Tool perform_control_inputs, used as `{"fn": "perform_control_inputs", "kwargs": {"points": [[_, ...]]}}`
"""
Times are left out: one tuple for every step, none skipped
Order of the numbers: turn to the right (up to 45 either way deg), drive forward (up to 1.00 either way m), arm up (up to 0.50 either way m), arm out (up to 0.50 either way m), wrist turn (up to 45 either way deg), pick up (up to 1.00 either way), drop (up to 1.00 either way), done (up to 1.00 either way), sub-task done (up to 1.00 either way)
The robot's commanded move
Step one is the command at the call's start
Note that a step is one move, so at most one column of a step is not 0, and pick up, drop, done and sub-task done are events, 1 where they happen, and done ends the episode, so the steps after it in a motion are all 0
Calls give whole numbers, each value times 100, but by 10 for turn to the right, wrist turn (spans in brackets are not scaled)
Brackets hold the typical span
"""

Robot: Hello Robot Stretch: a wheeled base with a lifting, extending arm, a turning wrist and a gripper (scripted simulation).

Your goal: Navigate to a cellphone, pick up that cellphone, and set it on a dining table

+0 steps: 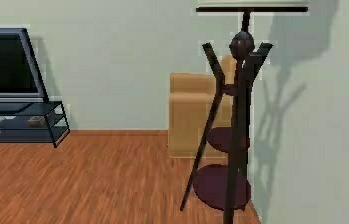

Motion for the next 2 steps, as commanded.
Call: {"fn": "perform_control_inputs", "kwargs": {"points": [[-450, 0, 0, 0, 0, 0, 0, 0, 0], [-450, 0, 0, 0, 0, 0, 0, 0, 0]]}}
